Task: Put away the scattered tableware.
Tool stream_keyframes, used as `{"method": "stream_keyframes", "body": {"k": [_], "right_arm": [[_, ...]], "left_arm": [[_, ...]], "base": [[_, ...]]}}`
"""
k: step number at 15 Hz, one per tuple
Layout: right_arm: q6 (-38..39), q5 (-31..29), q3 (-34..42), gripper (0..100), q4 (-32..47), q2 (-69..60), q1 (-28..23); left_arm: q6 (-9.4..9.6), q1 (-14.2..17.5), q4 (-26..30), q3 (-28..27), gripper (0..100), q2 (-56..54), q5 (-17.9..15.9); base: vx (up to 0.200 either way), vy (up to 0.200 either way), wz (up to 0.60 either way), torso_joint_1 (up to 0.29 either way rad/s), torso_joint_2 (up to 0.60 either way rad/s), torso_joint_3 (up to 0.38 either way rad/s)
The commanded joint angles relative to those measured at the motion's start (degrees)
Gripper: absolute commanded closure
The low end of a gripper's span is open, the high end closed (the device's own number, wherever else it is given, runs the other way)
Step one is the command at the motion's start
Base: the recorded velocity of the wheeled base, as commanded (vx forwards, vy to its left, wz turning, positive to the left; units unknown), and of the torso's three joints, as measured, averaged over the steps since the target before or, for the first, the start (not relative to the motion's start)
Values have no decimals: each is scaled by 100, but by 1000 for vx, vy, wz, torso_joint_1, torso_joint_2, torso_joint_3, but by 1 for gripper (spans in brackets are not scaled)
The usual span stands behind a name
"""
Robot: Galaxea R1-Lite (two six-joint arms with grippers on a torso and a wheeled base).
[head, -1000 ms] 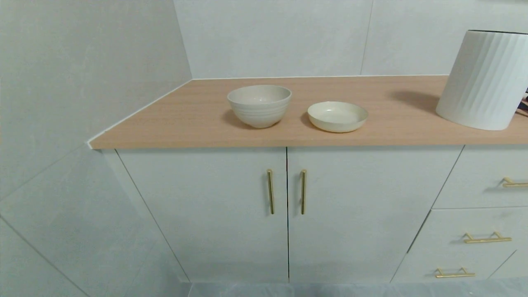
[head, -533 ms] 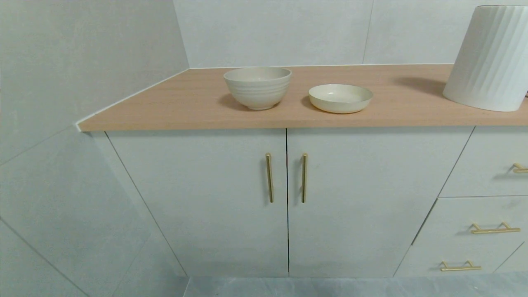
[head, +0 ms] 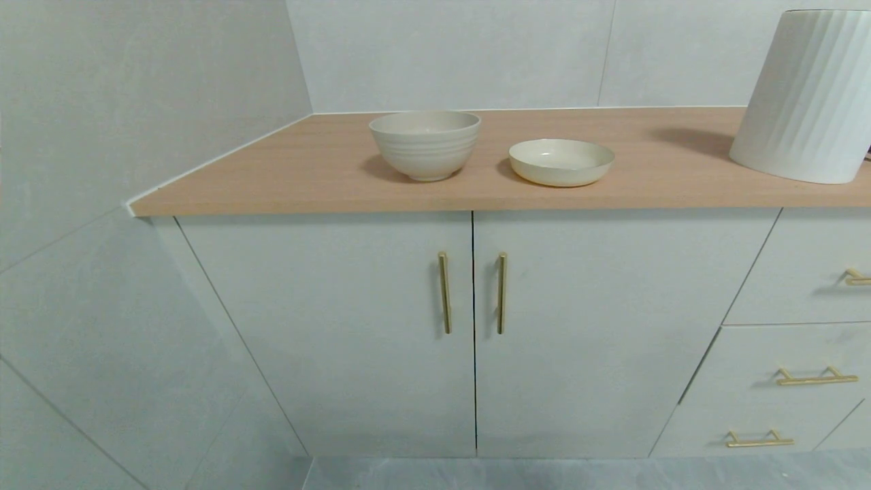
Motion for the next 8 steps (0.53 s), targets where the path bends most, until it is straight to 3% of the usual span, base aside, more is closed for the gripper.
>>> {"method": "stream_keyframes", "body": {"k": [1,2,4,6,8], "right_arm": [[-24,4,-9,0,0,5,-3],[-33,-14,-44,0,0,5,-3],[240,39,-1301,0,53,436,111],[205,434,-1459,0,141,1033,304],[196,1243,-1591,0,123,2018,348]], "left_arm": [[-1,2,-1,0,0,9,1],[-1,2,-1,0,0,9,1],[-1,2,-1,0,0,9,1],[-1,2,-1,0,0,9,1],[-1,2,-1,0,0,9,1]], "base": [[0,0,0,0,0,0],[0,0,0,0,0,0],[0,0,0,0,0,0],[0,0,0,0,0,0],[0,0,0,0,0,0]]}}
